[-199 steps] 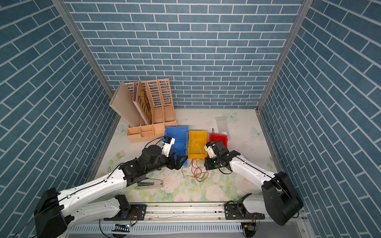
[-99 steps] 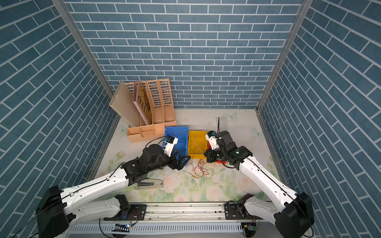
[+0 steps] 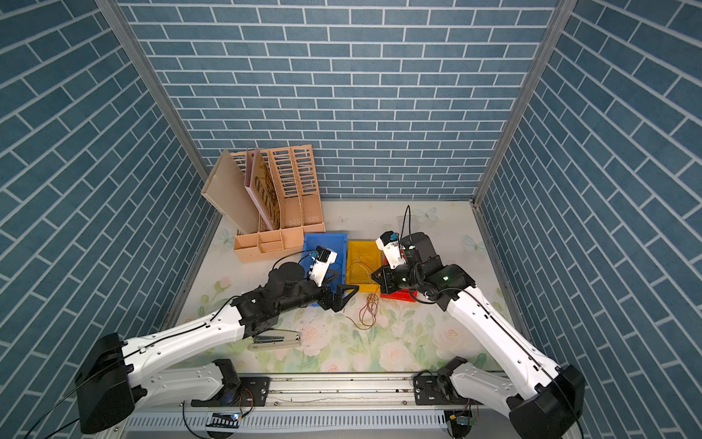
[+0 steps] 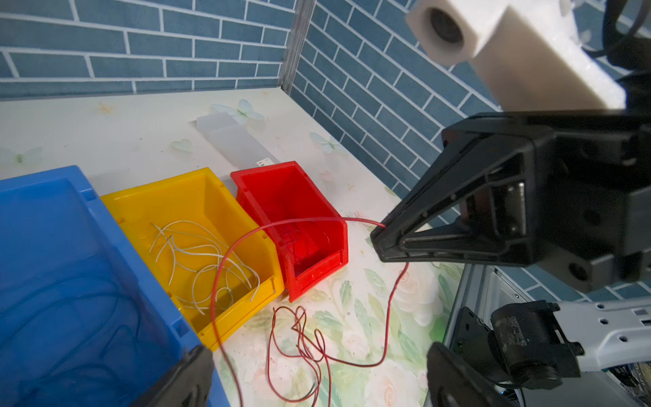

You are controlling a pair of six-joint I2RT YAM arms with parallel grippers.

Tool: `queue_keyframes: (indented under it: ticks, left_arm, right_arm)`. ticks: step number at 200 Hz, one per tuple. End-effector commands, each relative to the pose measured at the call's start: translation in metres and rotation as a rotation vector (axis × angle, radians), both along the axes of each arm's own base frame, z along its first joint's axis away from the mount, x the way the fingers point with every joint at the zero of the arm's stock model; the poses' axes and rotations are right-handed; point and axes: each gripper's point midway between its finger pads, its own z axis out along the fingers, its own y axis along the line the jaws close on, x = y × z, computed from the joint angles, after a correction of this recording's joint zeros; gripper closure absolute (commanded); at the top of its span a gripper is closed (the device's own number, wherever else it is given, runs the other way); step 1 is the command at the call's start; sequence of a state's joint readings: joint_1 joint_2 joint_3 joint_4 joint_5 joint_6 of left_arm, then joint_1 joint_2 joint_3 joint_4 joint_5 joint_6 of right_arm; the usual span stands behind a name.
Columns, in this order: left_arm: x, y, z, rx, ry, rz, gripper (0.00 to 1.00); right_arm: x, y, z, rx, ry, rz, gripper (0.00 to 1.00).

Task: Untangle and sort cables by color
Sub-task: Untie the cable.

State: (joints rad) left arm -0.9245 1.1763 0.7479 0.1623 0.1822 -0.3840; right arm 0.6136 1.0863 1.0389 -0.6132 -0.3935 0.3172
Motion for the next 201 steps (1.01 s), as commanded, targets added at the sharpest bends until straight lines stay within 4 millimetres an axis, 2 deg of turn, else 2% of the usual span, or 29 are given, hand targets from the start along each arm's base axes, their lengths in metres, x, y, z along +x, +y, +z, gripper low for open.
queue_keyframes:
  ticks: [1, 47, 76, 113, 143, 183, 201]
  left_arm:
    - [-0.01, -0.015, 0.016, -0.037, -0.088, -0.071, 0.03]
    - [-0.028, -0.029, 0.014, -0.024, -0.209, -0.131, 0.03]
    - [-0.028, -0.043, 0.009, 0.005, -0.244, -0.122, 0.03]
    - [-0.01, -0.052, -0.017, 0.089, -0.233, -0.038, 0.08]
    - [-0.007, -0.065, -0.041, 0.134, -0.205, -0.05, 0.12]
    - [-0.002, -0.064, -0.076, 0.216, -0.162, -0.02, 0.32]
    - [-0.002, -0.061, -0.086, 0.24, -0.153, -0.012, 0.41]
  right_arm:
    - [-0.006, 0.005, 0.017, 0.048, 0.002, 0.016, 1.0]
    - [-0.006, 0.009, 0.02, 0.084, 0.043, 0.0, 1.0]
    - [-0.008, 0.011, 0.032, 0.129, 0.049, -0.004, 1.0]
    - [-0.014, 0.012, 0.039, 0.167, 0.062, -0.003, 1.0]
    - [-0.017, 0.009, 0.047, 0.18, 0.055, -0.009, 1.0]
    - [-0.019, 0.001, 0.059, 0.164, 0.036, -0.038, 1.0]
    - [-0.018, -0.002, 0.064, 0.16, 0.025, -0.052, 1.0]
